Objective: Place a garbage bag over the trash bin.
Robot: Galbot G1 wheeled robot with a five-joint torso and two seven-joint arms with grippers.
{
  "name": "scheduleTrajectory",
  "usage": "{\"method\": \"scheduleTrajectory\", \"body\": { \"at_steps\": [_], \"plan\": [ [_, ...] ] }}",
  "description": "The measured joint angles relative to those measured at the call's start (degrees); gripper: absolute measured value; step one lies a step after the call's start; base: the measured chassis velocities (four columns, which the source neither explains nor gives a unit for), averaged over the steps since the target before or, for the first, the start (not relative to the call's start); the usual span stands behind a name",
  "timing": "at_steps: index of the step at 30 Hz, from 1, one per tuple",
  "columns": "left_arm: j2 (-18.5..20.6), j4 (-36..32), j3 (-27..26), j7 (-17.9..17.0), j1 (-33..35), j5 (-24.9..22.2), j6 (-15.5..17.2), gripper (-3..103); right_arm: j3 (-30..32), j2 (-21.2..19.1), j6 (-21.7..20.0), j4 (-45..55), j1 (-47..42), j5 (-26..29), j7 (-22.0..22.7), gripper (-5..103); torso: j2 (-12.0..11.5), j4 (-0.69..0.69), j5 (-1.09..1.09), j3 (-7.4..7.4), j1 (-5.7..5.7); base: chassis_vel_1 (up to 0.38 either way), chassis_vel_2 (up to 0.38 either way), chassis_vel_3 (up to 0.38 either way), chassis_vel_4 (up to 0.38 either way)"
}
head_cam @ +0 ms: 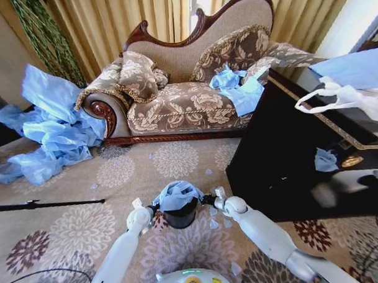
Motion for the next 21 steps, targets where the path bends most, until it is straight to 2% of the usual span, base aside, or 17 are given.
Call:
{"method": "scheduleTrajectory", "body": {
  "at_steps": [4,7,8,9,12,13,15,17,18,21],
  "plan": [
    [-0.14,-1.07,-0.04,0.09,1.85,1.02,-0.55,0,0.30,-0.39,0.12,1.11,-1.41,-0.89,0.13,0,0.00,0.00,0.00,0.00,0.00,0.000,0.000,0.000,0.000],
    [0.31,-3.73,0.24,2.24,5.05,8.23,-2.92,0,0.78,-1.49,0.70,4.29,-4.13,-2.10,2.35,0,0.00,-0.01,0.01,0.01,0.00,0.000,0.000,0.000,0.000],
    [0.31,-3.73,0.24,2.24,5.05,8.23,-2.92,0,0.78,-1.49,0.70,4.29,-4.13,-2.10,2.35,0,0.00,-0.01,0.01,0.01,0.00,0.000,0.000,0.000,0.000],
    [0.52,-4.29,0.28,3.10,5.74,10.24,-3.78,0,0.89,-1.65,0.86,4.73,-4.60,-2.15,3.12,0,0.00,0.00,0.01,0.01,0.00,0.000,0.000,0.000,0.000],
    [1.11,-7.16,1.26,8.28,9.79,23.67,-13.18,0,1.94,-2.10,2.20,7.93,-8.21,-0.88,12.10,0,0.00,0.01,0.01,0.01,-0.01,0.000,0.000,0.000,0.000],
    [1.11,-7.16,1.26,8.28,9.79,23.67,-13.18,0,1.94,-2.10,2.20,7.93,-8.21,-0.88,12.10,0,0.00,0.01,0.01,0.01,-0.01,0.000,0.000,0.000,0.000],
    [0.75,-7.33,1.75,11.96,11.76,34.08,-20.43,0,2.85,-1.89,3.31,9.73,-10.38,-0.15,16.51,0,0.00,0.00,0.01,0.00,-0.01,0.000,0.000,0.000,0.000],
    [0.68,-7.29,1.78,12.31,11.97,35.12,-21.14,0,3.01,-1.82,3.43,10.00,-10.72,-0.03,16.99,0,0.00,0.00,0.01,0.00,-0.01,0.000,0.000,0.000,0.000],
    [0.24,-7.22,1.86,13.72,13.17,39.46,-23.78,0,3.62,-1.56,3.76,11.06,-11.97,0.44,18.61,0,0.00,0.01,0.01,0.01,-0.01,0.000,0.000,0.000,0.000],
    [-0.12,-7.91,1.86,14.29,14.38,41.37,-24.64,0,4.40,-1.44,3.84,12.63,-13.62,0.74,19.53,0,0.00,0.01,0.00,0.01,-0.01,0.000,0.000,0.000,0.000]
  ]
}}
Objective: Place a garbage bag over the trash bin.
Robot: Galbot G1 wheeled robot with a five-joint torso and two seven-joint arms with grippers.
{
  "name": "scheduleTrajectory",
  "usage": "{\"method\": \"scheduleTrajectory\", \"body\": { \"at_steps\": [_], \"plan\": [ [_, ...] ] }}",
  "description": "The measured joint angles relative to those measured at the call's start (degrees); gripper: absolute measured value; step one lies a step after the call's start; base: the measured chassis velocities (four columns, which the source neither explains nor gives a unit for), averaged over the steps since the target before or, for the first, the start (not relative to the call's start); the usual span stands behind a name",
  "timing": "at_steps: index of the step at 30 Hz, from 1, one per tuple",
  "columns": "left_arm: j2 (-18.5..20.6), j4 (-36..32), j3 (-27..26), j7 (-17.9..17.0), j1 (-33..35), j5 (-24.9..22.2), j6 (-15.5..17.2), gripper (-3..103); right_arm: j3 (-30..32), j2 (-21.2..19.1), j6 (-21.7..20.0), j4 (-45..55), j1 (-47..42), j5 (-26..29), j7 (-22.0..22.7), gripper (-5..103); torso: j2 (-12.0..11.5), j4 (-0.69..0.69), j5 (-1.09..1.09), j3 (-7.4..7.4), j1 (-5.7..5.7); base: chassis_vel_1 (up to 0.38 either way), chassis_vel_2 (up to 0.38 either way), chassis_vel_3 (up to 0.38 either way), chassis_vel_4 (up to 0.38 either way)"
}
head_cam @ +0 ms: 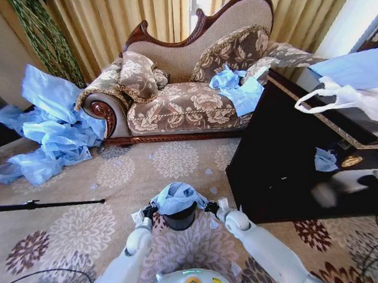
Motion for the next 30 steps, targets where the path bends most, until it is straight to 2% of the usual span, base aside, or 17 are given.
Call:
{"method": "scheduleTrajectory", "body": {
  "at_steps": [9,17,25,26,27,28,29,30],
  "plan": [
    [-1.09,-0.67,-0.84,-0.16,3.87,3.74,-1.67,0,1.86,-0.62,0.84,4.69,-4.89,-0.66,0.40,0,0.00,-0.01,0.00,-0.01,0.00,0.000,0.000,0.000,0.000],
    [-1.73,6.22,-1.16,0.44,2.80,8.04,-4.46,0,2.54,0.92,4.30,3.42,-6.07,-3.44,2.45,0,0.00,0.00,0.00,0.00,0.01,0.000,0.000,0.000,0.000],
    [-1.43,5.68,-0.77,0.32,-0.50,6.32,-4.66,0,2.13,1.05,4.41,4.36,-5.22,-2.77,5.71,0,0.00,-0.01,0.00,0.00,0.01,0.000,0.000,0.000,0.000],
    [-1.29,5.27,-0.82,0.29,-1.03,5.69,-4.69,0,2.04,0.99,4.31,4.75,-5.11,-2.42,6.42,5,0.00,-0.01,0.00,0.00,0.01,0.000,0.000,0.000,0.000],
    [-1.24,5.07,-0.87,0.28,-1.20,5.45,-4.75,6,2.02,0.94,4.28,4.97,-5.08,-2.32,6.63,5,0.00,-0.01,0.00,0.00,0.01,0.000,0.000,0.000,0.000],
    [-1.24,5.07,-0.87,0.28,-1.20,5.45,-4.75,6,2.02,0.94,4.28,4.97,-5.08,-2.32,6.63,5,0.00,-0.01,0.00,0.00,0.01,0.000,0.000,0.000,0.000],
    [-1.14,4.85,-0.96,0.27,-1.30,5.20,-4.90,6,2.02,0.86,4.28,5.22,-5.08,-2.26,6.78,16,0.00,-0.01,0.00,0.00,0.01,0.000,0.000,0.000,0.000],
    [-0.95,4.50,-1.10,0.26,-1.24,4.93,-5.23,11,2.03,0.74,4.27,5.69,-5.17,-2.23,6.93,16,0.00,-0.01,0.00,0.00,0.01,0.000,0.000,0.000,0.000]
  ]
}}
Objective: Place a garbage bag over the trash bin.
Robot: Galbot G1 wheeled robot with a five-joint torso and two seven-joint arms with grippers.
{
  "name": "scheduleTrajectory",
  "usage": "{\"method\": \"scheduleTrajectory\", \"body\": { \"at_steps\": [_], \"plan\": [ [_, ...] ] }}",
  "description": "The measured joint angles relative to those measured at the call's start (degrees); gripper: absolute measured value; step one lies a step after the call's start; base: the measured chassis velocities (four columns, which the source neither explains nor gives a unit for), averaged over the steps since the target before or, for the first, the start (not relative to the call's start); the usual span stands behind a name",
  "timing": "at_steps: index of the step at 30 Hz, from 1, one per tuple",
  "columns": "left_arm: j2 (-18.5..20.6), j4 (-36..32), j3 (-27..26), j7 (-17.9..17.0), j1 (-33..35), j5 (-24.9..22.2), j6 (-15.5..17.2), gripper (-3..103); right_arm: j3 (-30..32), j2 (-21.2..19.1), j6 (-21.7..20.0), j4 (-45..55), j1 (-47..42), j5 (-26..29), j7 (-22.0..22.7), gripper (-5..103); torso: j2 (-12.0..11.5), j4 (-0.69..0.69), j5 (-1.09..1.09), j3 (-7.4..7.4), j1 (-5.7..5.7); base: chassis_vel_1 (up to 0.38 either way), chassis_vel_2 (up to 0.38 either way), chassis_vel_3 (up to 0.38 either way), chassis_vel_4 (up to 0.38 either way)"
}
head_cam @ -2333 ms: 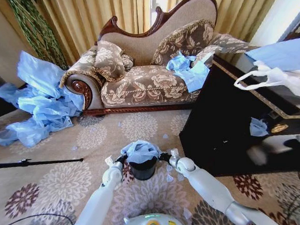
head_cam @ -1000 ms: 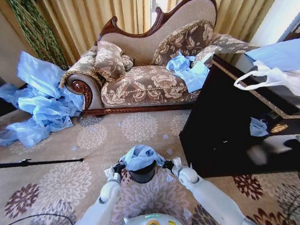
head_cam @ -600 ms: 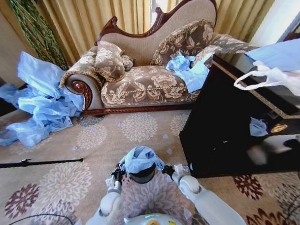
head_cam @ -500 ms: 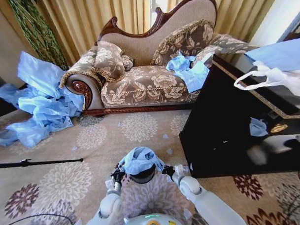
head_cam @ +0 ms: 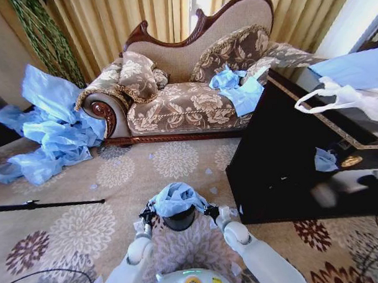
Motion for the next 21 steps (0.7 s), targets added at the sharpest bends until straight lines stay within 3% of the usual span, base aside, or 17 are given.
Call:
{"method": "scheduleTrajectory", "body": {
  "at_steps": [2,3,4,5,7,8,10,11,13,14,16,18,19,20,21],
  "plan": [
    [0.18,-0.34,-0.14,0.00,0.20,-0.12,-0.26,16,0.04,-0.11,-0.04,0.44,-0.12,0.02,0.10,16,0.00,0.00,0.01,0.00,0.00,0.000,0.000,0.000,0.000],
    [0.41,-0.90,-0.37,0.03,0.65,-0.22,-0.43,22,0.14,-0.30,-0.18,1.02,-0.30,0.08,0.15,27,0.00,0.00,0.00,0.00,0.00,0.000,0.000,0.000,0.000],
    [0.70,-1.84,-0.80,0.07,1.49,-0.28,-0.52,27,0.26,-0.63,-0.30,1.70,-0.62,0.12,0.16,27,0.00,0.01,0.00,0.00,0.00,0.000,0.000,0.000,0.000],
    [0.90,-2.69,-1.29,0.08,2.31,-0.31,-0.52,32,0.36,-0.93,-0.34,2.22,-0.96,0.13,0.06,37,0.00,0.00,0.01,0.00,0.00,0.000,0.000,0.000,0.000],
    [1.01,-3.64,-1.73,0.08,3.28,-0.38,-0.52,38,0.53,-1.15,-0.35,2.63,-1.33,0.13,0.01,37,0.00,0.00,0.01,0.00,0.00,0.000,0.000,0.000,0.000],
    [1.07,-4.92,-2.27,0.05,4.65,-0.46,-0.51,43,0.86,-1.50,-0.35,3.26,-2.03,0.09,-0.06,49,0.00,0.01,0.00,0.00,0.00,0.000,0.000,0.000,0.000],
    [1.08,-5.43,-2.49,0.03,5.16,-0.47,-0.48,43,1.02,-1.64,-0.35,3.51,-2.35,0.05,-0.10,49,0.00,0.01,0.00,0.00,0.00,0.000,0.000,0.000,0.000],
    [1.14,-6.53,-2.88,-0.02,6.28,-0.47,-0.45,49,1.29,-1.93,-0.33,4.06,-2.97,-0.09,-0.13,60,0.00,0.00,0.01,0.00,0.00,0.000,0.000,0.000,0.000],
    [1.22,-8.15,-3.21,-0.09,7.91,-0.37,-0.45,59,1.92,-2.46,-0.31,5.46,-4.10,-0.51,-0.17,60,0.00,0.01,0.01,-0.01,0.00,0.000,0.000,0.000,0.000],
    [1.22,-8.15,-3.21,-0.09,7.91,-0.37,-0.45,59,1.92,-2.46,-0.31,5.46,-4.10,-0.51,-0.17,60,0.00,0.01,0.01,-0.01,0.00,0.000,0.000,0.000,0.000],
    [1.23,-9.88,-3.48,-0.17,9.32,0.52,-0.69,71,2.80,-3.12,-0.24,7.40,-5.63,-1.48,-0.17,81,0.00,0.01,0.01,-0.01,0.00,0.000,0.000,0.000,0.000],
    [1.26,-10.28,-3.52,-0.19,9.60,1.01,-0.82,76,3.09,-3.39,-0.14,8.01,-6.22,-2.03,-0.17,81,0.00,0.01,0.01,-0.01,0.00,0.000,0.000,0.000,0.000],
    [1.34,-10.74,-3.58,-0.22,10.02,2.66,-1.32,81,3.49,-3.91,0.09,8.88,-7.15,-3.04,-0.25,81,0.00,0.00,0.01,-0.01,-0.01,0.000,0.000,0.000,0.000],
    [1.41,-10.78,-3.70,-0.19,10.33,5.18,-2.12,86,3.85,-4.45,0.47,9.64,-8.14,-4.35,-0.48,91,0.00,-0.01,0.01,-0.01,0.00,0.000,0.000,0.000,0.000],
    [1.46,-10.63,-3.84,0.06,10.55,7.51,-2.96,91,4.13,-4.90,0.84,10.15,-8.94,-5.51,-0.80,91,0.00,-0.01,0.01,-0.01,0.00,0.000,0.000,0.000,0.000]
  ]
}}
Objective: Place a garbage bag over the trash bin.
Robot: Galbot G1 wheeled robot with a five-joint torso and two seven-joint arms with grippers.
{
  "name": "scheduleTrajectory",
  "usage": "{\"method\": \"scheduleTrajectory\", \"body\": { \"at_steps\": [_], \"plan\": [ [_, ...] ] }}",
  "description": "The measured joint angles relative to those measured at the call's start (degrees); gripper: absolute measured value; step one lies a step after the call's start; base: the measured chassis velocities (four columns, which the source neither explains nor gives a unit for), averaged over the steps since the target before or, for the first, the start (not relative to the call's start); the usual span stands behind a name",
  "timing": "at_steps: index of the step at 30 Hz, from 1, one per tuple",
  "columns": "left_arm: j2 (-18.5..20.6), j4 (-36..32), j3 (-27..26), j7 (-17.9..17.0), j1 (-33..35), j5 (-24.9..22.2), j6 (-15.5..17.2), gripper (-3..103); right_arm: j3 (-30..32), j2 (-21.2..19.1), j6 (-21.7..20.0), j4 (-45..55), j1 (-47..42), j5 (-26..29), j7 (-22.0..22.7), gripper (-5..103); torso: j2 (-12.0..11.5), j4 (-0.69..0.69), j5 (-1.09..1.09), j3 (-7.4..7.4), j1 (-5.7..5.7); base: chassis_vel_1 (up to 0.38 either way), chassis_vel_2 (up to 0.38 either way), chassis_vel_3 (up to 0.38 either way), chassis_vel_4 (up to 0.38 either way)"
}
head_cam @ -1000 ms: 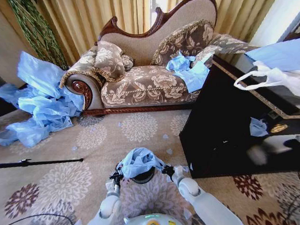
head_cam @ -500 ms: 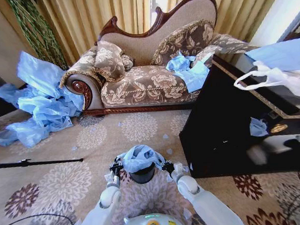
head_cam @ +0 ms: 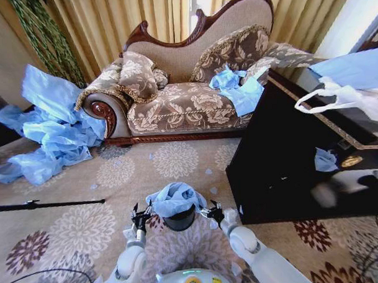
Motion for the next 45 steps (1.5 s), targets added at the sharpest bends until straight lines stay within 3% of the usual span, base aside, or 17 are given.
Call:
{"method": "scheduleTrajectory", "body": {
  "at_steps": [1,6,8,10,11,14,15,18,21,24,25,27,28,30,31,36,45],
  "plan": [
    [0.06,0.29,-0.23,0.38,0.27,2.73,-0.83,91,0.37,-0.42,0.35,0.54,-0.84,-1.17,-0.28,98,0.00,0.01,0.00,0.00,0.00,0.000,0.000,0.000,0.000],
    [0.44,0.91,-1.49,3.00,1.30,9.82,-2.59,100,1.31,-1.35,1.32,1.79,-3.16,-4.15,-0.96,100,0.00,0.00,-0.01,0.00,0.00,0.000,0.000,0.000,0.000],
    [1.96,1.67,-3.87,9.72,1.94,16.14,-4.09,100,2.00,-1.69,2.01,2.24,-4.45,-6.48,-1.93,100,0.00,0.01,-0.01,0.00,0.00,0.000,0.000,0.000,0.000],
    [3.41,2.57,-5.24,15.16,1.10,18.44,-4.62,100,2.01,-1.32,2.54,1.69,-4.21,-7.45,-2.10,100,0.00,0.01,-0.01,0.00,0.00,0.000,0.000,0.000,0.000],
    [3.41,2.57,-5.24,15.16,1.10,18.44,-4.62,100,2.01,-1.32,2.54,1.69,-4.21,-7.45,-2.10,100,0.00,0.01,-0.01,0.00,0.00,0.000,0.000,0.000,0.000],
    [7.19,4.49,-8.06,23.98,-1.34,23.41,-6.66,100,1.52,-0.53,2.63,0.98,-3.06,-7.65,-2.10,100,0.00,0.01,-0.01,0.00,0.00,0.000,0.000,0.000,0.000],
    [7.19,4.49,-8.06,23.98,-1.34,23.41,-6.66,100,1.52,-0.53,2.63,0.98,-3.06,-7.65,-2.10,100,0.00,0.01,-0.01,0.00,0.00,0.000,0.000,0.000,0.000],
    [11.22,2.35,-10.42,29.77,-0.69,23.06,-7.34,100,1.56,-0.44,2.64,0.91,-2.97,-7.65,-2.10,100,0.00,0.00,-0.02,0.01,0.00,0.000,0.000,0.000,0.000],
    [13.06,0.09,-12.44,32.62,0.99,21.92,-7.45,100,1.92,-0.47,2.68,0.90,-3.22,-7.65,-2.11,100,0.00,0.01,0.01,0.00,0.00,0.000,0.000,0.000,0.000],
    [15.78,-2.97,-17.43,41.43,4.62,20.90,-7.53,100,2.54,-0.40,2.79,0.89,-3.64,-7.61,-2.19,100,0.00,0.02,0.00,0.00,0.00,0.000,0.000,0.000,0.000],
    [15.78,-2.97,-17.43,41.43,4.62,20.90,-7.53,100,2.54,-0.40,2.79,0.89,-3.64,-7.61,-2.19,100,0.00,0.02,0.00,0.00,0.00,0.000,0.000,0.000,0.000],
    [18.01,-2.99,-20.98,50.84,5.67,21.38,-8.20,100,2.65,-0.17,2.89,0.68,-3.71,-7.59,-2.22,100,0.00,0.03,-0.01,0.00,0.00,0.000,0.000,0.000,0.000],
    [18.01,-2.99,-20.98,50.84,5.67,21.38,-8.20,100,2.65,-0.17,2.89,0.68,-3.71,-7.59,-2.22,100,0.00,0.03,-0.01,0.00,0.00,0.000,0.000,0.000,0.000],
    [20.53,-0.98,-22.52,59.72,3.97,22.98,-7.63,100,2.62,0.26,2.98,0.32,-3.58,-7.57,-2.23,100,0.00,0.02,-0.01,0.00,0.00,0.000,0.000,0.000,0.000],
    [21.27,-0.02,-22.39,61.95,2.81,23.56,-7.25,100,2.57,0.41,3.02,0.19,-3.48,-7.56,-2.23,100,0.00,0.02,-0.01,0.00,0.00,0.000,0.000,0.000,0.000],
    [23.08,4.82,-17.08,66.37,-4.26,26.19,-4.66,100,2.15,1.18,3.24,-0.24,-3.14,-7.56,-2.20,100,-0.01,0.00,-0.03,0.01,0.00,0.000,0.000,0.000,0.000],
    [21.17,8.39,-11.63,66.82,-10.04,31.07,-4.97,100,2.01,1.42,3.45,-0.20,-3.23,-7.87,-1.97,100,-0.01,0.01,0.00,0.01,0.00,0.000,0.000,0.000,0.000]
  ]
}}
